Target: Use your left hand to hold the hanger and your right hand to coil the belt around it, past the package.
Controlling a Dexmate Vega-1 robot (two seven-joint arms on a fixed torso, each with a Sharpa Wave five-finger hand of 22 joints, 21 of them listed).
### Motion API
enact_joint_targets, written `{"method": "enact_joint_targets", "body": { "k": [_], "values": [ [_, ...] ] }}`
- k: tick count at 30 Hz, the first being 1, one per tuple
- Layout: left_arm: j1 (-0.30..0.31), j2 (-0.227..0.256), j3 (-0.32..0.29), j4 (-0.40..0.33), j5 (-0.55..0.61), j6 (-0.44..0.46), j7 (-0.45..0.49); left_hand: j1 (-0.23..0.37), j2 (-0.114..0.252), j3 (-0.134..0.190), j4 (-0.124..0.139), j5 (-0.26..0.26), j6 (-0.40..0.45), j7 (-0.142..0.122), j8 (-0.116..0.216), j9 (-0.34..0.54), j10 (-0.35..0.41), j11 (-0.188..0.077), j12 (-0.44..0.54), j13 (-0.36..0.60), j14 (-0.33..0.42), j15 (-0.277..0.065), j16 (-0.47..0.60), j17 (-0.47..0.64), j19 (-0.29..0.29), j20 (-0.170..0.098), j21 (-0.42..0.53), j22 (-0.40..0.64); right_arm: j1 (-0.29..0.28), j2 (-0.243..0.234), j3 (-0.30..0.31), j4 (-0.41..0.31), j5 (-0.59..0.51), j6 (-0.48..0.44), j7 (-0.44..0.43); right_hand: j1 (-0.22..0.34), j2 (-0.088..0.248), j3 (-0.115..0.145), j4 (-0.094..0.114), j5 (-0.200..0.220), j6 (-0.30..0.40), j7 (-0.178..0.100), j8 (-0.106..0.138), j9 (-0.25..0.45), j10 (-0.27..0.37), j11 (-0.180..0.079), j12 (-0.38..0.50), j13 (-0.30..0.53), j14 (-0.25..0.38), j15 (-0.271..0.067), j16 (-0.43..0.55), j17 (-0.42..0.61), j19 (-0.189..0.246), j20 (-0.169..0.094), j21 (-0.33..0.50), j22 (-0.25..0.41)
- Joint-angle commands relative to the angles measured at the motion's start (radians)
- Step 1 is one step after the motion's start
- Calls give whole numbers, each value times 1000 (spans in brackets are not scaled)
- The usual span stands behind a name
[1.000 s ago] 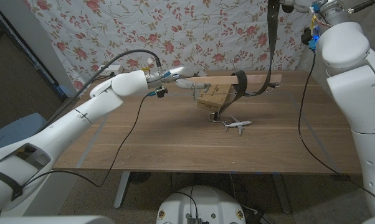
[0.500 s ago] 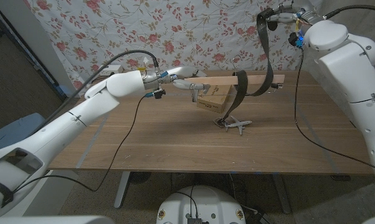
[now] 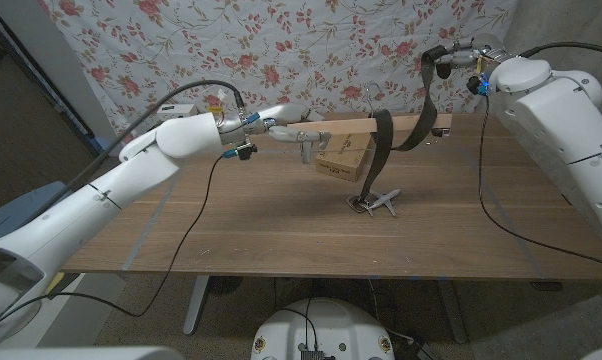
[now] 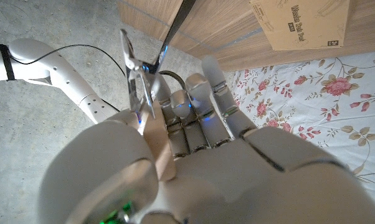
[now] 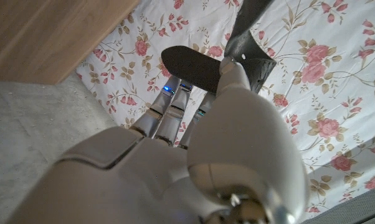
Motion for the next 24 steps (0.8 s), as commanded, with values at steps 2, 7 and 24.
{"method": "enact_joint_targets", "body": {
  "k": [2,7,24],
  "values": [
    [49,7,-46,-26,-54,-27,37,-4,-1,8,0,3,3,3,6,1,1,-6,-4,1,-4,-3,6,3,-1,-2,0,2,-116,-48,58,70,143,45,-84,7,5,-10,0,8,4,2,-5,-2,3,-1,-3,3,-6,-174,-3,2,0,-60,5,2],
    [68,-30,-56,-1,-49,-90,84,-4,-1,9,0,4,-2,-4,6,2,-1,-4,-4,1,-4,-6,8,3,-2,-2,2,3,-141,-53,49,108,180,106,-75,12,7,-14,-2,10,7,8,-6,-5,3,-1,-5,2,-6,-174,-4,3,-1,-59,6,2],
    [73,-140,-47,91,-21,-193,174,-8,-3,9,1,6,-6,-9,8,1,-2,-10,-4,1,-8,-12,12,3,0,-7,0,-1,-233,26,-2,250,249,432,-70,29,24,-23,-3,13,14,30,-20,-24,6,6,-9,5,1,-175,-1,12,-11,-55,12,0]
  ]
}}
